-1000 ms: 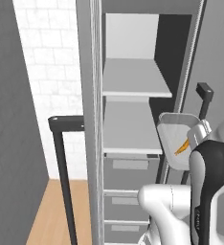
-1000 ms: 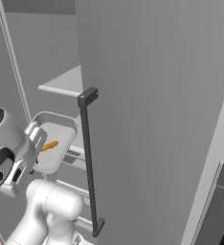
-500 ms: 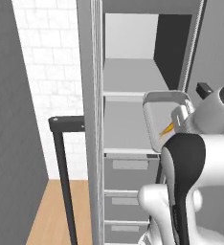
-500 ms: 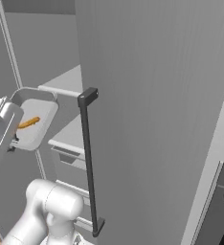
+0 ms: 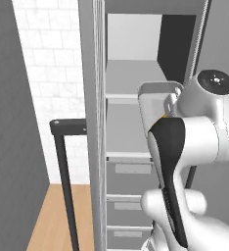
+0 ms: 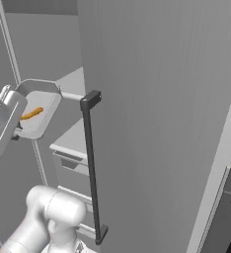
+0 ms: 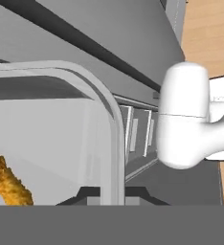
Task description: Take the meat container that has the shrimp and place it on the second highest rack of the freezer. Then take the vegetable container that has the lemon and cucumber and place it on the highest rack of the freezer.
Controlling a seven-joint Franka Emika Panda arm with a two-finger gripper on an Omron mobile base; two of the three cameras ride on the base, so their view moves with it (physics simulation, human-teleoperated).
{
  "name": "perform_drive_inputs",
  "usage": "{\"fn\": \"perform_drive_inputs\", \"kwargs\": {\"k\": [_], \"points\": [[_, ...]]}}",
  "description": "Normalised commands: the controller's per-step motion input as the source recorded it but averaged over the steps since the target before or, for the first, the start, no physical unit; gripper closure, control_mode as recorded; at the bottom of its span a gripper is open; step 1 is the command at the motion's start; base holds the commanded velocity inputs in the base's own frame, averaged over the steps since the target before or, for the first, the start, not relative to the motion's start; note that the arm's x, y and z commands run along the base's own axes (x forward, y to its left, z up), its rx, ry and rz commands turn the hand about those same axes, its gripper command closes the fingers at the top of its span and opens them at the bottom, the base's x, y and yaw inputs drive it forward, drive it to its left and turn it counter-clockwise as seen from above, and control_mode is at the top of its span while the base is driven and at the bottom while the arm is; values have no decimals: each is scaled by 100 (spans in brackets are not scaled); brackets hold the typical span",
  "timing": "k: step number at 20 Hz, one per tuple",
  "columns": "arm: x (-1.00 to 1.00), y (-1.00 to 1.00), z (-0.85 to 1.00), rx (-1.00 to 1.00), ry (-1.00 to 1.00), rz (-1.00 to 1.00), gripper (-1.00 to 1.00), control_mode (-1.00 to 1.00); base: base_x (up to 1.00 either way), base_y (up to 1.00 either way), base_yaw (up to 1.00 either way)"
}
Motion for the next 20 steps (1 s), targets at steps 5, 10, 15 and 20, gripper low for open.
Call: {"fn": "perform_drive_inputs", "kwargs": {"k": [5, 10, 15, 20], "points": [[64, 0, -14, 0, 18, -9, 100, -100, 0, 0, 0], [81, 0, -58, 0, 25, -6, 100, -100, 0, 0, 0], [83, 0, -86, 0, 4, -5, 100, -100, 0, 0, 0], [80, 0, -87, 0, 0, -5, 100, -100, 0, 0, 0]]}}
